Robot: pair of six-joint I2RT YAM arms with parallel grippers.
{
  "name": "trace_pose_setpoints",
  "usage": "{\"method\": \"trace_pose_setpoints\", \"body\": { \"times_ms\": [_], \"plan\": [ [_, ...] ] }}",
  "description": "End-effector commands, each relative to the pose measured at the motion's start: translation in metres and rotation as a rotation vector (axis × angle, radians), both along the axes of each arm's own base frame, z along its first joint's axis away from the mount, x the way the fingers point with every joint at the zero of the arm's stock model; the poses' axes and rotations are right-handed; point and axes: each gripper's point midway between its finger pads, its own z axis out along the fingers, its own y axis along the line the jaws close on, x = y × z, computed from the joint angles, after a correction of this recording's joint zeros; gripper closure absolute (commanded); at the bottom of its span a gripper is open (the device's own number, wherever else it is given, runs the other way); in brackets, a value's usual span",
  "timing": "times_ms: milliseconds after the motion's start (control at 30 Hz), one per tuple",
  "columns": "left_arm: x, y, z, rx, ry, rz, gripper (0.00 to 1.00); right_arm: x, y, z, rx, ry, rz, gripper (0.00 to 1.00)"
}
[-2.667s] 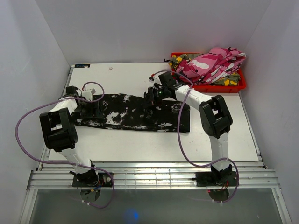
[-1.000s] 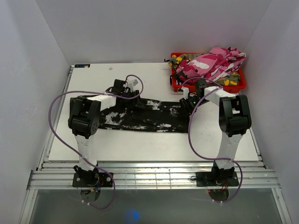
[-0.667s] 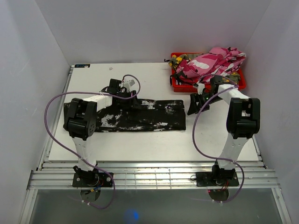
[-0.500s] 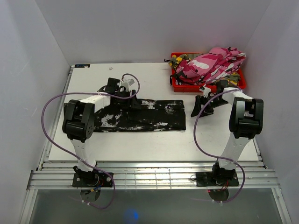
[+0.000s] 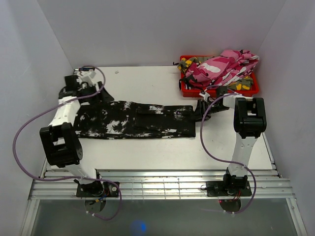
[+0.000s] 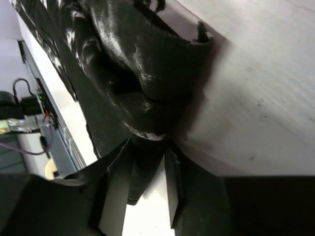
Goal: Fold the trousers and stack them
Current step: Fold the trousers
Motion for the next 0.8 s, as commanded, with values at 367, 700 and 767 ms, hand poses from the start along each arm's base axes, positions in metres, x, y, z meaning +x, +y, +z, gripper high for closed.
{"method": "trace_pose_setpoints", "body": {
  "times_ms": [367,700,767],
  "plan": [
    [-0.063,0.194,-0.036,0.261,0.145,0.305,0.14,0.012,-0.044,0.049,-0.074,-0.157,-0.022,0.92],
    [-0.066,0.194,-0.079,0.255,0.177,0.246,0.17,-0.003,-0.062,0.103,-0.059,-0.203,-0.038,0.92],
    [-0.066,0.191,-0.090,0.239,0.191,0.231,0.19,-0.001,-0.062,0.122,-0.039,-0.231,-0.045,0.92]
  ]
}}
